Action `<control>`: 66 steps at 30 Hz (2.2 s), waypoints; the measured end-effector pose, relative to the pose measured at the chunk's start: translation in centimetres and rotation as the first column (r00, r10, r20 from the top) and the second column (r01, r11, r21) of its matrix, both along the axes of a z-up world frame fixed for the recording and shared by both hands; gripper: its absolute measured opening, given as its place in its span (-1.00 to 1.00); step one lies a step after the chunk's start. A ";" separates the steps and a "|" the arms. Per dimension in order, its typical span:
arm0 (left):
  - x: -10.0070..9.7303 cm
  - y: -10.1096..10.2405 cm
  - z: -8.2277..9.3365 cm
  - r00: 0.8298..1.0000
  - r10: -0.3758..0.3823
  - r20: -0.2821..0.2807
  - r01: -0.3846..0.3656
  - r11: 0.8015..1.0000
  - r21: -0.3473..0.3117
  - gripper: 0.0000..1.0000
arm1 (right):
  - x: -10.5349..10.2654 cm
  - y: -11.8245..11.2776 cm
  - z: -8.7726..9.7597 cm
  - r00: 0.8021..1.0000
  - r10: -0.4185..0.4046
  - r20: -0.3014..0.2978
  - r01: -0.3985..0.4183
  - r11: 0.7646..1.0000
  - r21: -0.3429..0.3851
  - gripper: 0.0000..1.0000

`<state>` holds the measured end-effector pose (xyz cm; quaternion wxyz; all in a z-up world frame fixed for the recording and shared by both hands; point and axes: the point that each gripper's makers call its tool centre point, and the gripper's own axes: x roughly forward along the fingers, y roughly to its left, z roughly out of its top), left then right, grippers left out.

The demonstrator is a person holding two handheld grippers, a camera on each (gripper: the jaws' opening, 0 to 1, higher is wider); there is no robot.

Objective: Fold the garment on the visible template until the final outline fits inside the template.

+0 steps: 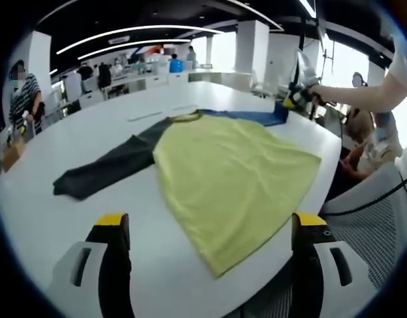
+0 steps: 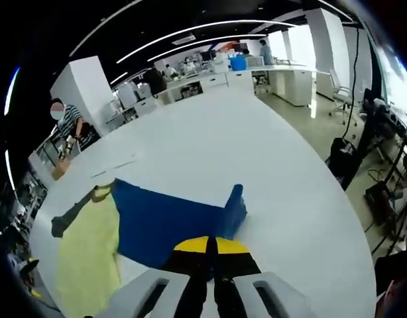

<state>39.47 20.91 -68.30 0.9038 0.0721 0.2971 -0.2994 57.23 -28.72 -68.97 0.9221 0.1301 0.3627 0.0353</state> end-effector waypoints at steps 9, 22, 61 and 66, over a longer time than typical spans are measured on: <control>0.0 0.4 0.2 1.000 0.008 -0.001 -0.008 1.000 -0.006 0.97 | 1.9 4.1 2.3 0.996 0.074 0.048 -0.076 0.997 0.030 -1.00; -0.1 0.4 0.0 1.000 0.003 -0.003 -0.003 1.000 -0.010 0.95 | 3.4 8.6 3.5 0.986 0.150 0.066 -0.153 0.987 0.043 -1.00; -0.9 0.6 -0.5 1.000 0.003 -0.010 -0.003 1.000 -0.012 0.94 | 5.5 19.9 5.7 0.949 0.297 0.105 -0.309 0.942 0.129 -1.00; -0.9 0.7 -0.6 1.000 0.005 -0.011 -0.005 1.000 -0.013 0.94 | 5.6 21.4 5.9 0.944 0.312 0.106 -0.325 0.936 0.138 -1.00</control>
